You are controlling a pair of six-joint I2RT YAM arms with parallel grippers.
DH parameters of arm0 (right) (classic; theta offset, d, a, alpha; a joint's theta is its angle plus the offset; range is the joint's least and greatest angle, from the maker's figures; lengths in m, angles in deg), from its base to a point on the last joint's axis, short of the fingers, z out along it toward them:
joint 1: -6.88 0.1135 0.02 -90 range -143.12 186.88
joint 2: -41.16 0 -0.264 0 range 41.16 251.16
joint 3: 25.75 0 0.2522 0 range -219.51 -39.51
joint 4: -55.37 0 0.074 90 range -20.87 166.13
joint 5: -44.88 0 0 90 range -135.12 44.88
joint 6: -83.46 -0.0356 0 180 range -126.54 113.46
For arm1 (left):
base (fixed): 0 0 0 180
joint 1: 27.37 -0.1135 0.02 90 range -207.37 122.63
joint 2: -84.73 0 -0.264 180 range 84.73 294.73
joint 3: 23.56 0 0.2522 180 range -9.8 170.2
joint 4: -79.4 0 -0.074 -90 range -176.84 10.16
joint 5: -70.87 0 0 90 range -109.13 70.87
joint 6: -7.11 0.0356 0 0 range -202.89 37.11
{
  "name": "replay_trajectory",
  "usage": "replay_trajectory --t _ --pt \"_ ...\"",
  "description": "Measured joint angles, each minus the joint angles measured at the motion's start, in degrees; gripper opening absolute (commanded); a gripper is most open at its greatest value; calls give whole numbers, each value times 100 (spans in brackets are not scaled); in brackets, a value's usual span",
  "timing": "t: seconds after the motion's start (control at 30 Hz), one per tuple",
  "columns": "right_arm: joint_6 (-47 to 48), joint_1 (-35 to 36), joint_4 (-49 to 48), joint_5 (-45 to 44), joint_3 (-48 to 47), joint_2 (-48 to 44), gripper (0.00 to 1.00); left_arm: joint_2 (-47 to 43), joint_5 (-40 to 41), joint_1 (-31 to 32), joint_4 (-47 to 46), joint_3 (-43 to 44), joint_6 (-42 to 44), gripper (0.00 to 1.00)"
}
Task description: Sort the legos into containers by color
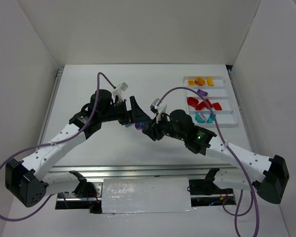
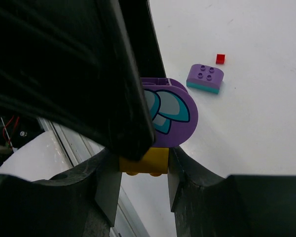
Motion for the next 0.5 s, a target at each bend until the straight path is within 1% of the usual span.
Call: replay_trajectory --t 0.03,0.07,0.1,0.13,0.2,0.23,0.3,0.33,0.4,0.43,0.5 --pt "13 24 0 -11 0 -20 0 15 -22 72 -17 0 -42 96" --pt "24 50 0 -31 0 -44 0 22 -28 136 -22 0 -63 89" --pt "35 68 -2 -61 0 -70 0 26 -44 186 -24 0 -87 85" --pt "39 79 -4 -105 0 -90 0 26 -63 221 -28 0 -101 72" --pt "39 103 -26 -208 0 -120 0 26 -15 236 -17 -4 -68 59" --pt "44 116 -61 -262 0 -138 0 31 2 219 -9 -9 -72 51" --pt "52 127 -118 -352 0 -162 0 33 81 188 11 -11 -48 46" --pt "59 138 -122 -396 0 -170 0 39 83 186 4 -11 -52 31" --pt "81 146 -109 -452 4 -173 0 55 90 195 -2 -4 -22 14" --pt "85 153 -109 -470 9 -173 0 66 87 192 2 -4 -20 0" --pt "101 162 -136 -490 31 -162 0 107 116 195 92 72 96 0"
